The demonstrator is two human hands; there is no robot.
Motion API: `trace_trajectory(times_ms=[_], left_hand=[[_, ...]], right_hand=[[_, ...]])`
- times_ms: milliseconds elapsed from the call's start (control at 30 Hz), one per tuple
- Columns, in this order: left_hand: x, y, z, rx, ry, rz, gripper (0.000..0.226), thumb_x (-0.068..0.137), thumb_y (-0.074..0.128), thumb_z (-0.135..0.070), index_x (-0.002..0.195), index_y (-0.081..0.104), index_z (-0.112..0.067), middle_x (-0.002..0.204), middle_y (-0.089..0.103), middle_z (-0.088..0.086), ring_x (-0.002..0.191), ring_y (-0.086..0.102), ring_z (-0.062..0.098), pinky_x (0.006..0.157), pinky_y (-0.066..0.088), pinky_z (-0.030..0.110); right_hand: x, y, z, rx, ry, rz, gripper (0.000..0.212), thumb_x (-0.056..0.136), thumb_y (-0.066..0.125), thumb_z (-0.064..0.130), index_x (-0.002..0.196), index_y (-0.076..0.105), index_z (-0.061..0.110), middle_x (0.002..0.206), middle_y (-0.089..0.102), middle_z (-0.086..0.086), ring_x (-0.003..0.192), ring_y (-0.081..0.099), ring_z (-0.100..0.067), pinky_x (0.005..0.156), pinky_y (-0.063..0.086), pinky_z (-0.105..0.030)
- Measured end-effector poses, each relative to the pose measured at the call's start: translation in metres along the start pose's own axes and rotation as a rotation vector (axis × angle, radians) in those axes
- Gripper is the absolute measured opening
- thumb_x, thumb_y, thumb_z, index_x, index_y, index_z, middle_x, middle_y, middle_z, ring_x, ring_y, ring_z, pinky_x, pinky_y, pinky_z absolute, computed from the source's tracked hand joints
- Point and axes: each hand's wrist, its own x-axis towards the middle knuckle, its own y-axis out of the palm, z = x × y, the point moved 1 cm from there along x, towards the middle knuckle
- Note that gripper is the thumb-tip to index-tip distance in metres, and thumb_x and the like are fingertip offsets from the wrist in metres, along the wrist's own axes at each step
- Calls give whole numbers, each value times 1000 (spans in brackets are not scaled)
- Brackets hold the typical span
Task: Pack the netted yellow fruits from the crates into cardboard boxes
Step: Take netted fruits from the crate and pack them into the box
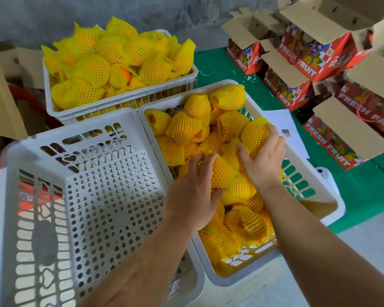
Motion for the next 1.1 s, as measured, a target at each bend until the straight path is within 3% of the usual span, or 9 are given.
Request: trace_trajectory(times_ms=[133,267,367,600,700,833,933,1033,1100], left_hand=[[-2,-2,-1,-22,-6,-14,78,98,50,-63,161,16,-30,164,24,-3,82,68,16,56,43,25],[-1,0,1,-34,1,-43,79,98,51,-63,161,17,-28,163,27,-2,87,69,20,57,40,25],[0,2,2,-55,18,-68,79,98,53,-62,160,19,-28,161,28,-2,91,69,20,57,41,25],[-1,-2,3,-362,40,-184,78,98,58,-50,161,23,-21,160,28,1,127,54,21,77,57,32],[-5,-4,7,-534,42,-298,74,99,59,-35,161,23,-17,161,26,6,143,38,18,98,46,23],[-13,-15,8,-653,133,-337,64,96,51,-9,157,36,-17,160,29,12,148,35,19,108,31,6],[-40,-32,22,-780,124,-368,60,94,45,6,152,43,-9,156,34,18,147,37,17,116,34,19],[-97,-57,60,-958,74,-369,53,101,44,-4,152,41,-17,155,39,11,142,46,23,107,50,46],[-150,-81,98,-1093,-22,-379,55,99,53,-14,151,42,-26,149,49,-8,128,59,17,91,60,41]], right_hand=[[-2,9,0,66,183,66,79,89,63,54,153,17,42,125,29,-2,121,31,-30,104,29,-42],[-1,5,8,92,-22,-61,53,91,69,45,130,39,23,132,32,-11,119,41,-31,96,41,-34],[-1,3,11,76,-165,-35,45,93,69,33,123,39,21,136,39,-15,115,51,-35,88,53,-46],[-13,-35,28,354,-98,-16,97,73,80,34,149,21,45,136,38,23,131,46,-21,107,44,-44],[-47,-48,47,489,-109,171,102,72,85,33,151,22,39,144,47,4,117,60,-31,92,54,-56],[-106,-61,88,662,49,129,100,80,80,29,160,21,19,138,42,47,125,47,18,99,42,-8],[-142,-65,132,773,171,89,98,81,79,30,159,18,25,148,45,16,132,47,5,107,44,-20],[-180,-59,180,866,174,172,93,83,84,16,152,22,22,135,55,-1,114,62,-1,88,53,-19],[-213,-48,217,888,169,250,85,79,88,16,141,30,23,115,64,-4,93,69,-7,73,56,-23]])
